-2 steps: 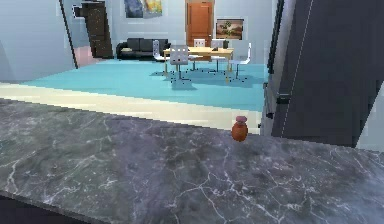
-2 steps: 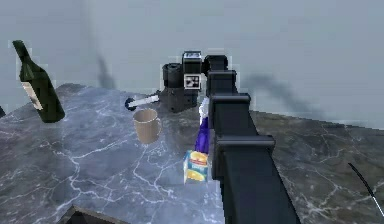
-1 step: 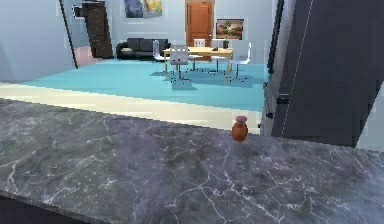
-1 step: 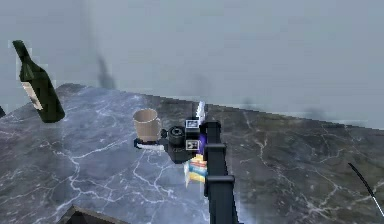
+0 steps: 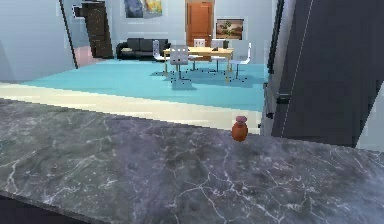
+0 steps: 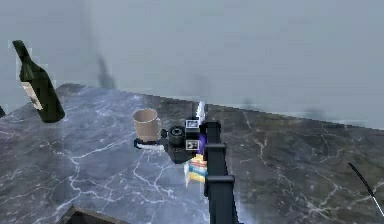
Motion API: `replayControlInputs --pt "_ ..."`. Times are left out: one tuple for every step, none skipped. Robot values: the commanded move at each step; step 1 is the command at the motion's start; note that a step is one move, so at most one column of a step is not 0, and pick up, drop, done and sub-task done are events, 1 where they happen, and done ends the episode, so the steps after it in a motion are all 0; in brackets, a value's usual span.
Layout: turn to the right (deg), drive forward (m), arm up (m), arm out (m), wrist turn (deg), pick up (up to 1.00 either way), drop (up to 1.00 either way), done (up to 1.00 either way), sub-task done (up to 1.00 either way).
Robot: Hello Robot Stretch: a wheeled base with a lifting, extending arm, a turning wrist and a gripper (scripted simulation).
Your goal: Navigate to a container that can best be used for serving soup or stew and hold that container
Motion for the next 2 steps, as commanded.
replayControlInputs --pt "0.0 0.0 0.1 0.0 0.0 0.0 0.0 0.0 0.0" --pt "0.0 0.0 0.0 0.0 0.0 0.0 0.0 1.0 0.0"
